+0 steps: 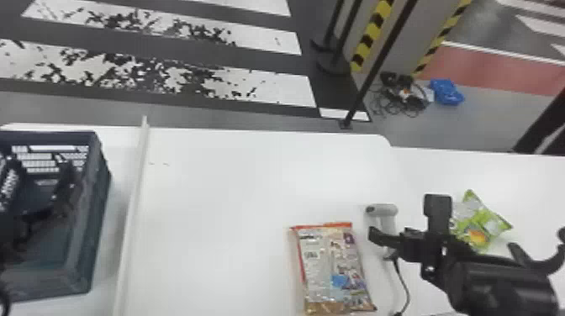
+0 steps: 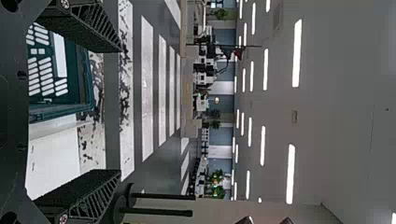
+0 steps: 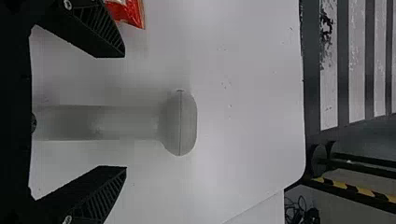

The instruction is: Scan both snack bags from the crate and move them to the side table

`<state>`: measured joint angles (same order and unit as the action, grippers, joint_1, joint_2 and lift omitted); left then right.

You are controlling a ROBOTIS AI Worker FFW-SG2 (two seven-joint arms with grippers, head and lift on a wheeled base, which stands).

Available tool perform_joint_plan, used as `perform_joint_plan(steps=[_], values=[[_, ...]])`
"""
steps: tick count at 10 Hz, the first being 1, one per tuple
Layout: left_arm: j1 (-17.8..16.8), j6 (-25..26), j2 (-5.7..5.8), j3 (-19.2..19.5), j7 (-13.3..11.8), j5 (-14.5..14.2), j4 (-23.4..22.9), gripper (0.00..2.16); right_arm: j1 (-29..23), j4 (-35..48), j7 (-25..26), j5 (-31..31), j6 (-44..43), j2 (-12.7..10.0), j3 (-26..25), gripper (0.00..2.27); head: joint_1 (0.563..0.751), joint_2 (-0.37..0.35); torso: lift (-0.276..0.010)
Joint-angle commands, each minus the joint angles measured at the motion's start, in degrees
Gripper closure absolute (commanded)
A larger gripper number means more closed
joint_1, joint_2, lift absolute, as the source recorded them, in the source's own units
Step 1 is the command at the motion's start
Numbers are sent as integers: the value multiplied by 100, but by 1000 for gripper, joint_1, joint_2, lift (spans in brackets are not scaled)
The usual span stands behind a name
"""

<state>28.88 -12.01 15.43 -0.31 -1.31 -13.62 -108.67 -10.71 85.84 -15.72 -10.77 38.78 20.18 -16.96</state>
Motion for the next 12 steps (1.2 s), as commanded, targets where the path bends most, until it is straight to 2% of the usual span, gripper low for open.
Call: perform_joint_plan(steps=[1, 2, 4, 5, 9, 11, 12], values=[[4, 19, -5, -4, 0, 26, -14, 66, 105, -252, -63, 23, -85, 65, 17, 110, 695, -271, -29], [4, 19, 4, -4, 0, 26, -14, 66, 219, -445, -283, 31, -85, 100, 26, 360, 695, -276, -29], [13, 19, -5, -4, 0, 35, -5, 66, 447, -894, -520, 40, -67, 188, 35, 2071, 695, -276, -29], [13, 1, -5, -4, 0, 35, -5, 66, 447, -937, -573, 58, -208, 188, 53, 2243, 695, -278, -29], [-5, 19, -14, -13, 0, 44, 4, 66, 307, -770, -590, -13, -331, 179, -88, 2243, 695, -288, -29], [-23, 19, -5, -21, 8, 44, 12, 66, -168, 56, -432, -215, -50, 109, -334, 2243, 695, -293, -29], [-23, 1, 13, -21, 17, 44, 4, 66, -379, 627, -292, -224, 179, -40, -413, 2243, 695, -297, -29]])
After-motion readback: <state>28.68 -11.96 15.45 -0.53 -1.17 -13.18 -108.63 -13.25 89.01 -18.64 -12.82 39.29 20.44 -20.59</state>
